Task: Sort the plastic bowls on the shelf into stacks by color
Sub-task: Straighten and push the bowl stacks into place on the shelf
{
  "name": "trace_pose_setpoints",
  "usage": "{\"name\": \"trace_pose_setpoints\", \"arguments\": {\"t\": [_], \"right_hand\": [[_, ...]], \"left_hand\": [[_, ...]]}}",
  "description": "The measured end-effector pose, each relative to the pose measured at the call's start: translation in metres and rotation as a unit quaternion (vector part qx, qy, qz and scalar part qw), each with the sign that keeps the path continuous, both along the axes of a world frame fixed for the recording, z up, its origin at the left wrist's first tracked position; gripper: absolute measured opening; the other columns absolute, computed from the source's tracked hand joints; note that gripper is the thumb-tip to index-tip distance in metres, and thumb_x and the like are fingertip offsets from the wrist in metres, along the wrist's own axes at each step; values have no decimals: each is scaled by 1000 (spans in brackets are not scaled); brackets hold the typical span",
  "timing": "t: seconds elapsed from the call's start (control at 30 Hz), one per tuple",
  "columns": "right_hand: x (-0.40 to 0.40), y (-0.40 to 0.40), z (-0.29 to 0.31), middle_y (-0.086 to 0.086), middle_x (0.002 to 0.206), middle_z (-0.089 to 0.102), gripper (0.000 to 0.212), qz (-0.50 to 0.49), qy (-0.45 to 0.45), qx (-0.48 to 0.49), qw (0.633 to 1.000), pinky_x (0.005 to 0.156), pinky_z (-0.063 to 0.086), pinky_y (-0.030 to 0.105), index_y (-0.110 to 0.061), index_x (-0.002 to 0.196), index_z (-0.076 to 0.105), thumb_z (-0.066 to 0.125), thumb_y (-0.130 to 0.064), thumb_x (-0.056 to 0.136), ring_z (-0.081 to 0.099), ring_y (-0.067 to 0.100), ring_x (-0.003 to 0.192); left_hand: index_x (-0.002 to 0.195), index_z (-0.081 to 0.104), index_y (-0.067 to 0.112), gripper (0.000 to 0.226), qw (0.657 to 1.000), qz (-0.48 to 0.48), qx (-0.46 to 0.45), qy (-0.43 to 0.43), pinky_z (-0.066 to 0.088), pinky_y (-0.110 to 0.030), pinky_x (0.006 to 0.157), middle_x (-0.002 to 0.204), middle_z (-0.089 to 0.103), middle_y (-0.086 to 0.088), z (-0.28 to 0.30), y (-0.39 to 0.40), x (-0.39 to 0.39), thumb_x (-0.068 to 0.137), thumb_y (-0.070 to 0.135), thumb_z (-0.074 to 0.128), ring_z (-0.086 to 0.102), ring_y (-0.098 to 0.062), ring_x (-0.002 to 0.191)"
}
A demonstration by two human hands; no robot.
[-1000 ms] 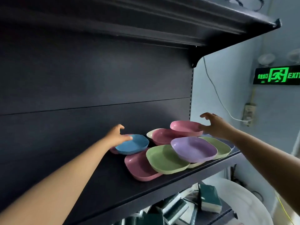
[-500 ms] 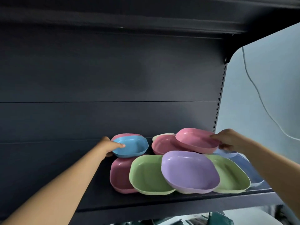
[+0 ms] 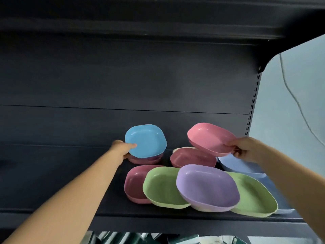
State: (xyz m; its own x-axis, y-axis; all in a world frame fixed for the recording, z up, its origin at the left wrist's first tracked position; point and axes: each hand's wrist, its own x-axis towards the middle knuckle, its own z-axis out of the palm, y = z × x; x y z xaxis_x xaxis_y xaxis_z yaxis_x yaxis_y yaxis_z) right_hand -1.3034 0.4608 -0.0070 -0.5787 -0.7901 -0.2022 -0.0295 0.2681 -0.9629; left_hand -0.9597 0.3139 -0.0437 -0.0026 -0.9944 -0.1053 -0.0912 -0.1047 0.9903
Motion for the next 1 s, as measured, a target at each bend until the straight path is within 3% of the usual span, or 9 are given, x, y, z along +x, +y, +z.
{"name": "trace_pose_setpoints", "arguments": {"t": [0.1, 0.17, 0.2, 0.27, 0.33, 0.37, 0.5, 0.67, 1.0], "right_hand": [[28, -15, 15, 1, 35, 47, 18, 34, -14, -16, 999, 28, 26, 11, -3, 74, 51, 56, 3, 90, 40, 6, 24], [56, -25, 25, 5, 54, 57, 2, 60, -28, -35, 997, 33, 35, 16, -1, 91, 56, 56, 1, 89, 53, 13, 41], [71, -29, 30, 7, 67, 58, 9, 69, -40, -44, 996, 36, 42, 19, -1, 98, 56, 57, 1, 89, 56, 16, 54], [106, -37, 38, 10, 82, 59, 14, 95, -53, -65, 992, 53, 54, 29, -1, 102, 54, 57, 2, 89, 57, 22, 71], [144, -43, 46, 14, 93, 62, 21, 131, -35, -68, 989, 75, 53, 39, 0, 108, 55, 60, 0, 88, 59, 28, 86], [163, -47, 48, 16, 97, 63, 23, 147, -24, -67, 987, 77, 51, 41, 0, 109, 56, 61, -1, 87, 59, 29, 91], [239, -63, 56, 15, 102, 66, 30, 184, 7, -70, 980, 64, 52, 37, 2, 110, 60, 69, -5, 82, 62, 31, 93], [344, -84, 59, 14, 109, 66, 29, 217, 20, -97, 971, 72, 53, 39, -1, 111, 61, 68, -7, 83, 64, 31, 97], [578, -124, 46, 10, 100, 65, 31, 256, -20, -134, 957, 61, 51, 31, 0, 116, 58, 65, -7, 86, 63, 25, 85]], "left_hand": [[83, 52, 5, 14, 998, 18, -14, 64, 50, -37, 85, 107, 60, -14, 10, 8, 15, 85, 5, 66, 58, -28, 95], [95, 54, 4, 15, 996, 31, -20, 85, 52, -39, 86, 109, 60, -13, 17, 13, 30, 86, 7, 66, 59, -28, 97], [102, 53, 4, 20, 995, 38, -23, 93, 52, -40, 87, 111, 59, -13, 21, 16, 39, 87, 8, 65, 59, -28, 98], [107, 52, 5, 24, 992, 50, -34, 110, 52, -40, 88, 113, 59, -12, 28, 20, 60, 88, 10, 65, 58, -28, 101], [106, 51, 6, 22, 989, 63, -43, 126, 52, -38, 85, 113, 58, -11, 36, 24, 85, 88, 9, 63, 57, -26, 101], [107, 51, 6, 22, 987, 73, -47, 132, 52, -37, 83, 113, 57, -11, 39, 26, 100, 89, 9, 63, 57, -26, 102], [108, 53, 5, 22, 983, 101, -59, 140, 53, -36, 80, 114, 58, -12, 47, 30, 167, 88, 9, 63, 59, -28, 104], [112, 56, 1, 28, 978, 137, -80, 138, 53, -34, 77, 111, 62, -12, 52, 33, 270, 87, 9, 66, 61, -28, 101], [100, 61, 5, 13, 971, 187, -116, 97, 52, -32, 71, 95, 63, -10, 56, 29, 494, 87, 7, 64, 61, -26, 88]]}}
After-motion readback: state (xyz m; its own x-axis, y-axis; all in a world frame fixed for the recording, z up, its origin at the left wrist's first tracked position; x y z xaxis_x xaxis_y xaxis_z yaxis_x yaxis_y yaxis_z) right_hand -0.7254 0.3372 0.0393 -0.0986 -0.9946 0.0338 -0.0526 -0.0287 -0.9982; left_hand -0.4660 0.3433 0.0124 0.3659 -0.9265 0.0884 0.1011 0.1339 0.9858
